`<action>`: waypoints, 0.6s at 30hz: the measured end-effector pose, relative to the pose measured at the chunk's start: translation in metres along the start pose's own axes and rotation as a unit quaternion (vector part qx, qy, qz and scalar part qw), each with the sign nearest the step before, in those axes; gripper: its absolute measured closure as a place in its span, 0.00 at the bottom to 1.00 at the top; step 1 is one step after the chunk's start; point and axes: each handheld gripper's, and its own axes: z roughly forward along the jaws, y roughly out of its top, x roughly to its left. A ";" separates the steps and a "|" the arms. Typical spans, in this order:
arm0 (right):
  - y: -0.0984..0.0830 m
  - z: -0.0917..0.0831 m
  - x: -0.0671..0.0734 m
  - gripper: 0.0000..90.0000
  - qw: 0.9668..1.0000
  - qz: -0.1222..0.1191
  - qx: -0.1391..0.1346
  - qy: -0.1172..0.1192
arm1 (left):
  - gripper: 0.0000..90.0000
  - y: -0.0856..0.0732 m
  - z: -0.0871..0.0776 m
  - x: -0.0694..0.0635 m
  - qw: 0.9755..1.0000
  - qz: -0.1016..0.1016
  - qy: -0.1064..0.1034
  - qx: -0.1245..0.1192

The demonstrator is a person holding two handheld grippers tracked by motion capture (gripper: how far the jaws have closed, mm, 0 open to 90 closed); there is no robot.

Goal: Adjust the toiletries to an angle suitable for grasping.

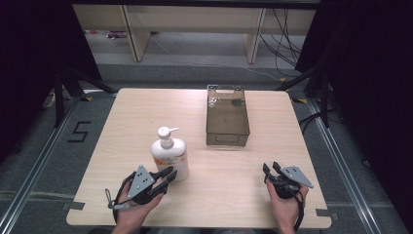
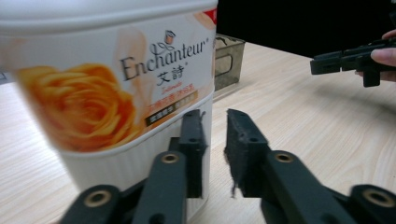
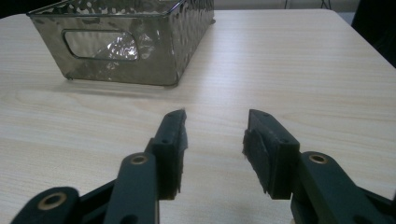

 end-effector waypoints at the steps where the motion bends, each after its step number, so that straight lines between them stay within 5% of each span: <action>1: -0.001 0.000 0.001 0.63 1.000 -0.001 -0.010 -0.001 | 0.78 -0.001 -0.004 0.001 1.000 0.002 0.005 -0.001; 5: 0.010 -0.007 0.019 0.56 0.999 -0.012 -0.032 0.020 | 0.66 -0.007 -0.018 0.009 1.000 0.007 0.019 -0.010; 8: 0.021 -0.011 0.037 0.53 0.998 -0.019 -0.045 0.050 | 0.58 -0.018 -0.026 0.024 1.000 0.000 0.031 0.002; 11: 0.027 -0.013 0.049 0.50 0.996 -0.032 -0.054 0.056 | 0.50 -0.024 -0.029 0.032 0.999 -0.005 0.040 0.009; 13: 0.038 -0.018 0.073 0.49 0.995 -0.025 -0.058 0.076 | 0.44 -0.030 -0.029 0.041 0.999 -0.004 0.040 0.013; 17: 0.049 -0.020 0.092 0.48 0.992 -0.041 -0.075 0.098 | 0.35 -0.040 -0.029 0.057 0.999 -0.010 0.044 0.020; 18: 0.056 -0.020 0.109 0.48 0.988 -0.041 -0.083 0.120 | 0.34 -0.044 -0.027 0.063 0.999 -0.010 0.043 0.019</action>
